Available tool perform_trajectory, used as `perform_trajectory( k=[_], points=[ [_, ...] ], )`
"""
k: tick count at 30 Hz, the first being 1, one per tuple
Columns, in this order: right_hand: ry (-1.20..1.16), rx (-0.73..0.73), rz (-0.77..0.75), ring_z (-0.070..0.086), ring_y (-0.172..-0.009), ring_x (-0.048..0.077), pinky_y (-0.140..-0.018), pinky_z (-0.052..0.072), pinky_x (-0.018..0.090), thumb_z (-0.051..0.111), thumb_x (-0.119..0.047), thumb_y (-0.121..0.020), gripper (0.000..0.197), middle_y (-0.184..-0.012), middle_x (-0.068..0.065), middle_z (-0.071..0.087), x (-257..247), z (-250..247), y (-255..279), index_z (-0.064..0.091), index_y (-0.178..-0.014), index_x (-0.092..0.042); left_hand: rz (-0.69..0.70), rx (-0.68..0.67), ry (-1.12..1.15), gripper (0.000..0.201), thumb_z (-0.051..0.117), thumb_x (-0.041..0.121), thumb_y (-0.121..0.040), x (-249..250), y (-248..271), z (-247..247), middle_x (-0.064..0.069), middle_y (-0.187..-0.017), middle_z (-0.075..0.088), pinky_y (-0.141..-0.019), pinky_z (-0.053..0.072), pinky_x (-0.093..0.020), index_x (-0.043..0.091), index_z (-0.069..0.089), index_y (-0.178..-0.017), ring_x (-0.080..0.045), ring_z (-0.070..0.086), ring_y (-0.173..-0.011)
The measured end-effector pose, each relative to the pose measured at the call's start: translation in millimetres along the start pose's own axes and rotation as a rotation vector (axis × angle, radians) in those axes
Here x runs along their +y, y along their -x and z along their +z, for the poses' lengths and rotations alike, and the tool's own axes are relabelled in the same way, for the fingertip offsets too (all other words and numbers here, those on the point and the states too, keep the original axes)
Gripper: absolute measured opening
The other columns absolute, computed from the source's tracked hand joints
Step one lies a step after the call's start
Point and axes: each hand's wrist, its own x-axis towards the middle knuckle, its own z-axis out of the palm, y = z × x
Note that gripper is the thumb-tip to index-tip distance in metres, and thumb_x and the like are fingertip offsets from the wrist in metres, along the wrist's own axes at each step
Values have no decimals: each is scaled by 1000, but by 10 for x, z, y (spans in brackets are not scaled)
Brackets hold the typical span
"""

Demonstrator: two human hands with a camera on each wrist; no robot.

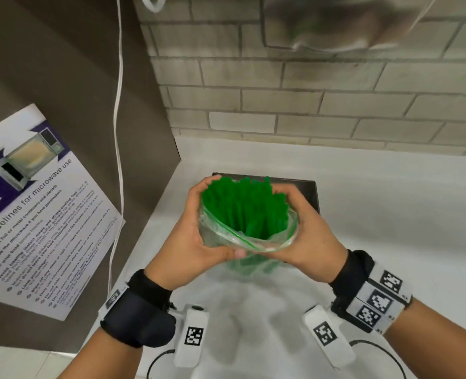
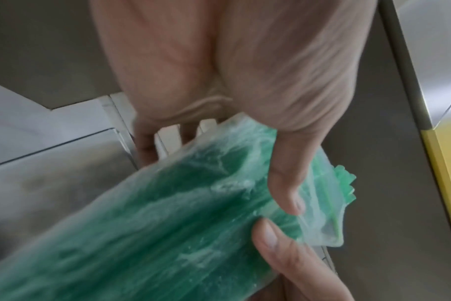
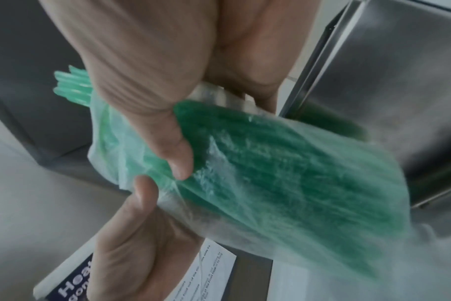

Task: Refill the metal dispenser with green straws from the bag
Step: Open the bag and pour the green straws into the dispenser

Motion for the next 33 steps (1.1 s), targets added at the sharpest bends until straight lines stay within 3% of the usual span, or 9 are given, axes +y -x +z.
perform_trajectory(
  k=[3,5,11,15,18,21,24,27,33],
  points=[
    [20,11,-68,60,-120,7,-99,46,18,89,-3,-67,81,-128,-18,59,-16,60,20,48,-131,-30,-128,-36,-15,101,92,17,-68,9,12,51,16,-138,57,-107,47,-21,26,32,-150,-2,55,-130],
    [39,4,-53,61,-120,7,-101,48,22,90,-7,-68,79,-129,-17,61,5,98,25,50,-135,-26,-156,-32,-14,90,89,19,-72,9,19,80,13,-134,61,-100,51,-24,23,38,-147,-4,59,-125],
    [149,-61,62,64,-115,4,-102,51,35,93,-33,-64,84,-122,-13,68,65,96,36,53,-137,-26,-210,86,185,74,88,-4,-67,-58,30,5,-11,-125,70,-102,54,-51,7,56,-133,-28,67,-119],
    [78,-76,152,64,-115,4,-102,51,38,93,-32,-64,86,-122,-14,67,120,78,23,45,-134,-27,-198,8,339,66,84,0,-76,-82,39,-3,-18,-130,65,-105,50,-55,6,53,-134,-35,63,-122],
    [72,-52,175,65,-113,3,-104,50,36,93,-20,-66,82,-120,-14,67,175,46,11,45,-132,-26,-325,-18,491,55,69,25,-87,28,19,-46,-17,-135,62,-101,51,-58,11,53,-139,-37,62,-122],
    [41,8,176,67,-110,8,-103,51,39,90,-11,-68,74,-116,-9,70,239,43,27,49,-128,-23,-410,114,206,50,50,64,-94,184,-45,-111,6,-112,75,-85,60,-42,24,71,-117,-20,68,-103],
    [5,21,178,68,-110,12,-99,53,37,90,-9,-68,75,-116,-5,70,291,87,35,48,-129,-21,-425,112,309,47,58,46,-91,169,-113,-128,-11,-100,70,-76,58,-40,3,66,-110,-26,67,-88],
    [-54,0,206,66,-113,10,-98,53,31,93,-7,-64,86,-121,-5,67,307,146,40,42,-132,-17,-442,122,516,12,59,14,-97,177,-142,-81,-14,-96,65,-72,59,-42,8,61,-107,-30,66,-82],
    [-114,-63,254,64,-119,27,-101,50,53,96,-22,-62,93,-128,11,64,303,128,-110,42,-136,-7,-364,165,568,37,50,-15,-93,94,-148,-18,-8,-85,68,-63,60,-30,6,65,-119,-19,72,-81]
  ],
)
